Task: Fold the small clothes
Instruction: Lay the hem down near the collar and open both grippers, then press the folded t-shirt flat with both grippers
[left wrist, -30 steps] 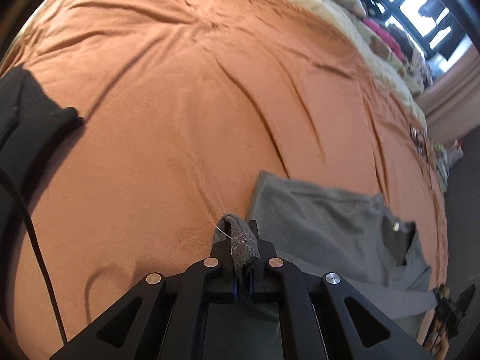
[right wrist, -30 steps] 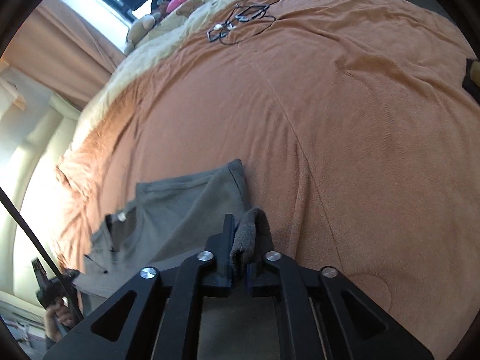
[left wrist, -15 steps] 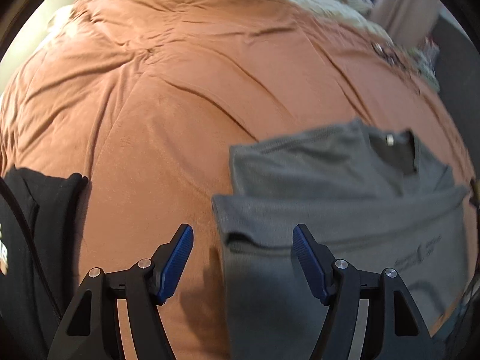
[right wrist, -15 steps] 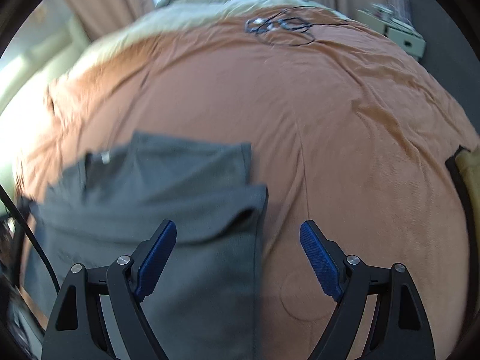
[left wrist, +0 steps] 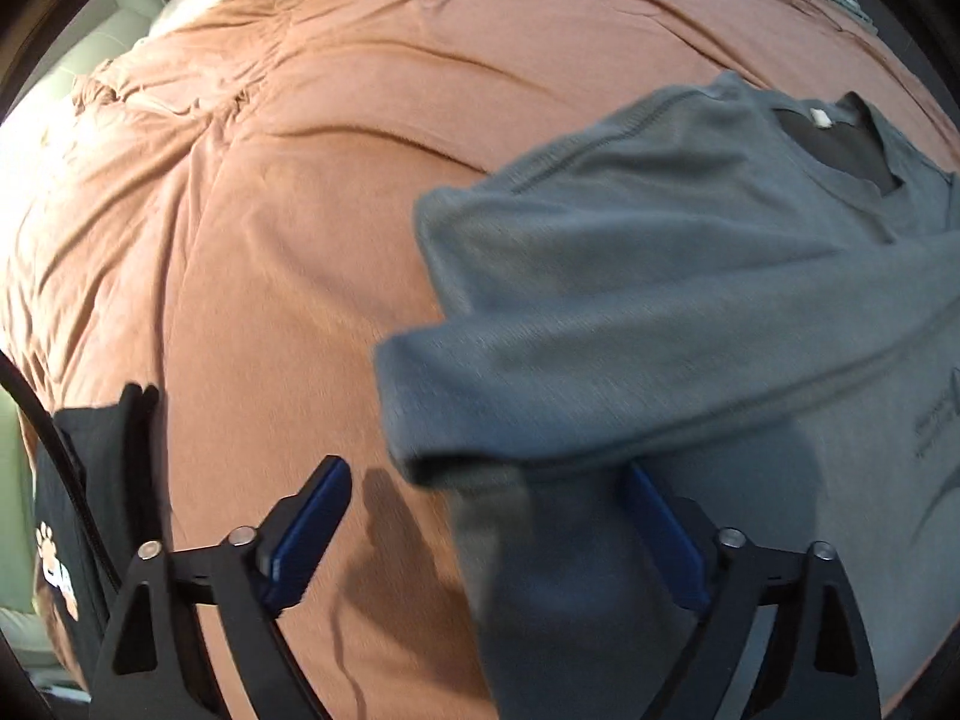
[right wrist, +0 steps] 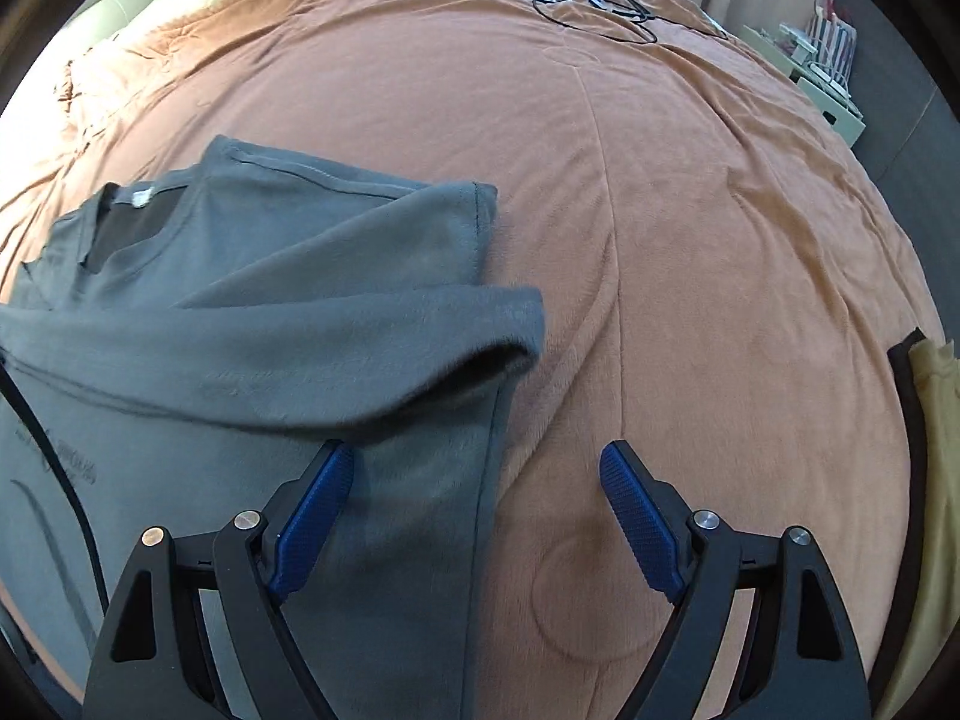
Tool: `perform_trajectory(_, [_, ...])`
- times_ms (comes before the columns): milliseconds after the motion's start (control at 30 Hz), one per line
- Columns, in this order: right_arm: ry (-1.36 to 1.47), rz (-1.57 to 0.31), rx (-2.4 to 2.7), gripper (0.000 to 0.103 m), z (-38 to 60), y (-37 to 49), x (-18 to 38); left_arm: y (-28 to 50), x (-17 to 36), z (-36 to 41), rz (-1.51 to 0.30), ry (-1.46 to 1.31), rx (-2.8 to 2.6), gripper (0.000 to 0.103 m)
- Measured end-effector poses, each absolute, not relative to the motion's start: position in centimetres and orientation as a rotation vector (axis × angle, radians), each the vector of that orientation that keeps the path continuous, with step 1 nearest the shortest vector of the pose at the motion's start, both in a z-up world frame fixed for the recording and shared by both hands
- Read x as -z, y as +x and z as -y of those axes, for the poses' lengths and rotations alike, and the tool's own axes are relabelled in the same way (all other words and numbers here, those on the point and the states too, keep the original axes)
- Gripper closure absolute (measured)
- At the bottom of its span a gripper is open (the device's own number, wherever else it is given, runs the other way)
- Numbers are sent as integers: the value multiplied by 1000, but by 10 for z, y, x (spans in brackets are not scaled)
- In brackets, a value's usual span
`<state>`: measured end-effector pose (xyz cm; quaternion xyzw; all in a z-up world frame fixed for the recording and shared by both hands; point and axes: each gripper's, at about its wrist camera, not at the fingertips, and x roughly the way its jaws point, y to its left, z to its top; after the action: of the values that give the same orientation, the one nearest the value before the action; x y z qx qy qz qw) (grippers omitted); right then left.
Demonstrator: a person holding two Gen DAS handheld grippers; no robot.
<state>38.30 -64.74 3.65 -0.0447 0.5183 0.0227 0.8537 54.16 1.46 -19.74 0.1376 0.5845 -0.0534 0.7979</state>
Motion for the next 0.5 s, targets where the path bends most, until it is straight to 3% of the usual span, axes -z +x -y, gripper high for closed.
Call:
perform_trajectory(300, [-90,-1049,8,19,638,420,-35,581,190,-17,-1176,239,37,9])
perform_trajectory(500, [-36,-1014,60,19,647,452,-33,607,180,-26,-1132,151,-28,21])
